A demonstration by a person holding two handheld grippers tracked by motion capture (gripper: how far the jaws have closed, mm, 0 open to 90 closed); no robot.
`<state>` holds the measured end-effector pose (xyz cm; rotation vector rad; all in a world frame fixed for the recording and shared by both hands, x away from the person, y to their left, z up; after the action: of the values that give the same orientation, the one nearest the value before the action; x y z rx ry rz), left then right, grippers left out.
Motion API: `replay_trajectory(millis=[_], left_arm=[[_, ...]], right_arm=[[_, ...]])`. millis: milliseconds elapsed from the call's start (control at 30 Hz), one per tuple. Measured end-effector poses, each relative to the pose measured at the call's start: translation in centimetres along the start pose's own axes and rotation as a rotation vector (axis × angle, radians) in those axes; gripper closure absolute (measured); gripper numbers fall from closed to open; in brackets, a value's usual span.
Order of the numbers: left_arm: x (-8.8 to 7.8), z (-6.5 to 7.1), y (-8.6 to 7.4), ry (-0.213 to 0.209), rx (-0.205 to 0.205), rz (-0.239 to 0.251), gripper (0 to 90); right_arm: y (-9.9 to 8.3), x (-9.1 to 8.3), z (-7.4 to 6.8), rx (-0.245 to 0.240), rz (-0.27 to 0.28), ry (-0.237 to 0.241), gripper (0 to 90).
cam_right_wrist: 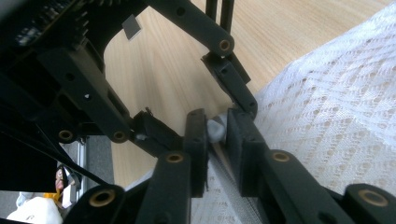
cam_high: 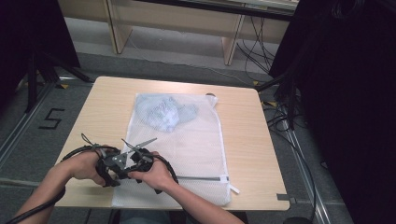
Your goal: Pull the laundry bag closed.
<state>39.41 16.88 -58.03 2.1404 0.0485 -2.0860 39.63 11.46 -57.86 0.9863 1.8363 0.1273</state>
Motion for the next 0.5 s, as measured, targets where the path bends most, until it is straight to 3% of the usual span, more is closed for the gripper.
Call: replay_trajectory(millis=[67, 233, 400, 500], left_arm=[[0.05, 0.23, 0.02, -0.02, 0.005, -0.002, 47.0], [0.02, 0.4, 0.01, -0.032, 0.004, -0.004, 50.4], [-0.05, 0.29, -0.13, -0.032, 0.001, -0.009, 57.4], [-0.14, -0.11, -0.14, -0.005, -0.007, -0.012, 62.3]], right_arm=[[0.05, 0.1, 0.11, -0.009, 0.003, 0.003, 82.4], [0.06, 0.06, -0.13, 0.022, 0.001, 0.035, 86.7], [-0.01, -0.24, 0.01, 0.074, 0.019, 0.059, 86.9], [0.01, -0.64, 0.08, 0.098, 0.032, 0.069, 87.0]])
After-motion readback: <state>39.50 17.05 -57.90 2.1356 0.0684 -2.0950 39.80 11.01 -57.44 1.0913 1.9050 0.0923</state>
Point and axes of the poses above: each handheld gripper's, and its own axes: x roughly forward along the jaws, y roughly out of its top, z roughly to its right, the point moved 10 cm from there along x, roughly forward along the jaws, and after that the axes turned 10 degrees about -z, right-handed, at the moved point
